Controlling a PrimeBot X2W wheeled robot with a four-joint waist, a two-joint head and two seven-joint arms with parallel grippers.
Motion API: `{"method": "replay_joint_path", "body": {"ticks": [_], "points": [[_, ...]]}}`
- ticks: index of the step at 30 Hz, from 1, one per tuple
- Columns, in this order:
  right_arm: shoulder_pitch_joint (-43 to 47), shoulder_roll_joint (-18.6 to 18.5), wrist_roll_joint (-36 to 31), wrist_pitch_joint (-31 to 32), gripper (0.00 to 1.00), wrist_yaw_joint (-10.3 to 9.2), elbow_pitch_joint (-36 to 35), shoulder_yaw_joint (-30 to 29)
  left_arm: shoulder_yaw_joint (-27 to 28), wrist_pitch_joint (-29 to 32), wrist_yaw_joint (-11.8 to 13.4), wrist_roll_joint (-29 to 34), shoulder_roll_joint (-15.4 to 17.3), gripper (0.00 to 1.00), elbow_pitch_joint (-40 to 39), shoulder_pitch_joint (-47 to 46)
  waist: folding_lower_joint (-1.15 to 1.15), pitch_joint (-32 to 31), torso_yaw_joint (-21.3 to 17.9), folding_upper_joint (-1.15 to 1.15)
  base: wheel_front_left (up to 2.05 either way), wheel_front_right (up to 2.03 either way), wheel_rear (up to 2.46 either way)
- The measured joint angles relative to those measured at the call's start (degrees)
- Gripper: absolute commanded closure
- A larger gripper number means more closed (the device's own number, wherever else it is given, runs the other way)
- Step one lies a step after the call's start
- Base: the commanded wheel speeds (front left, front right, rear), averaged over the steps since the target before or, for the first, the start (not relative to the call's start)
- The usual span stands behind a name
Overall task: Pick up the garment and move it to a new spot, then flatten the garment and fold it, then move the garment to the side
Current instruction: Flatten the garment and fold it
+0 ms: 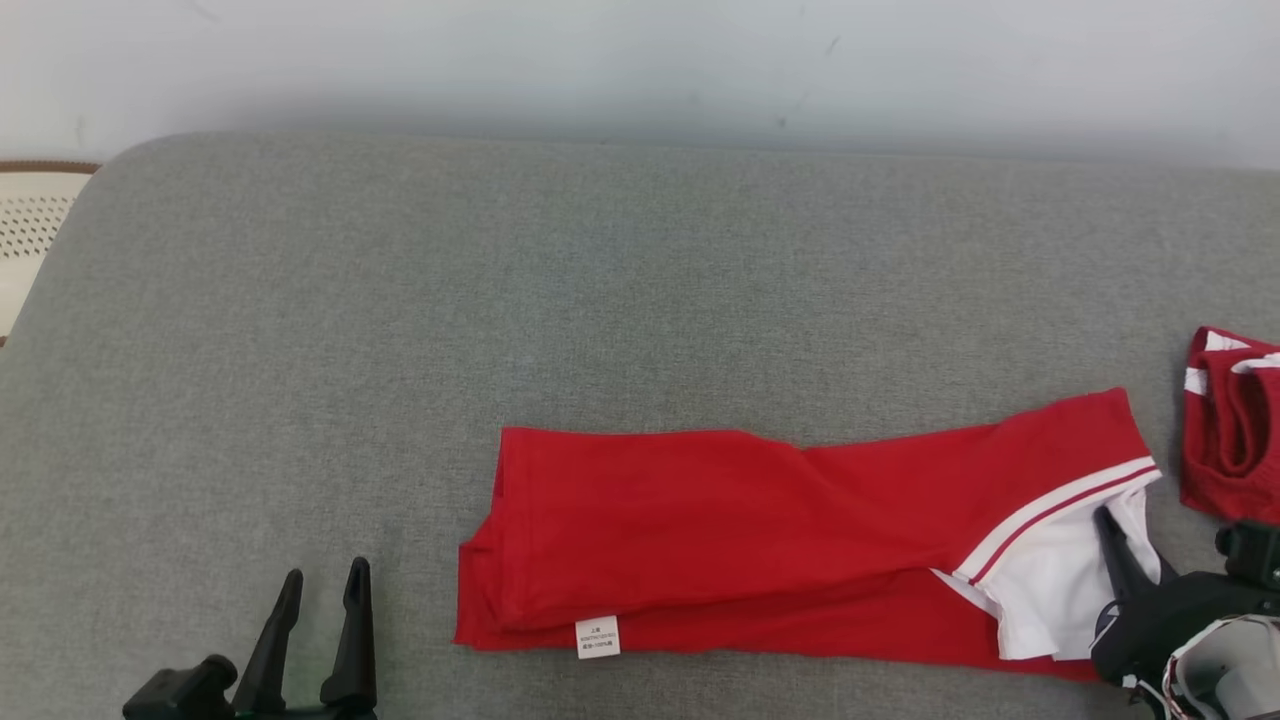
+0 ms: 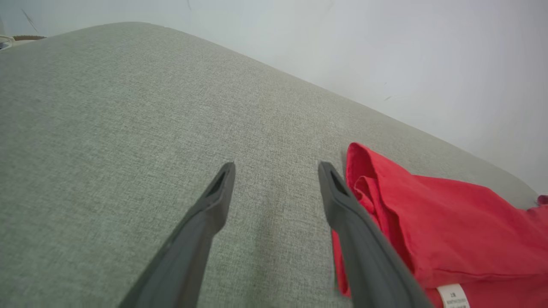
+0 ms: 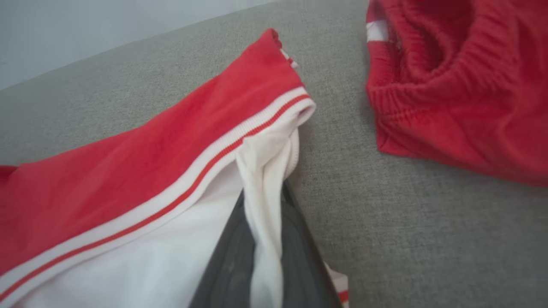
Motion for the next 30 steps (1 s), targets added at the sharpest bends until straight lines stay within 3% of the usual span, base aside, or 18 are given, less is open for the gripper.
{"method": "replay_joint_path", "body": {"ticks": [4,9,19,25,30], "points": [[-0.1,-0.8,0.0,-0.3,1.00,-0.01,-2.0,-0.2,0.0,0.0,0.0,0.0,-0.1,0.00,0.1,0.7,0.00,-0.6,-0.5,0.00,0.00,0.00,0.00],[-0.1,-1.9,-0.2,0.6,1.00,-0.02,-9.6,0.3,-0.2,0.0,0.0,0.0,-0.2,0.00,0.1,0.8,0.00,-1.4,-1.5,0.00,0.00,0.00,0.00],[2.6,-5.5,0.0,11.6,1.00,-0.03,-36.4,4.5,-0.7,0.0,0.0,-0.4,-0.3,0.00,0.2,1.6,-0.01,-2.2,-2.3,0.00,0.00,0.00,0.00],[2.4,-2.5,-0.1,20.1,1.00,-0.04,-43.9,11.5,-2.6,0.0,0.0,-1.6,-0.3,0.00,0.5,0.8,-0.01,-1.8,-1.0,0.00,0.00,0.00,0.00],[-2.4,2.3,-1.6,22.0,1.00,-0.04,-40.7,18.4,-5.4,0.0,0.0,-2.7,-0.3,0.00,0.4,-0.5,-0.01,-1.0,1.8,0.00,0.00,0.00,0.00]]}}
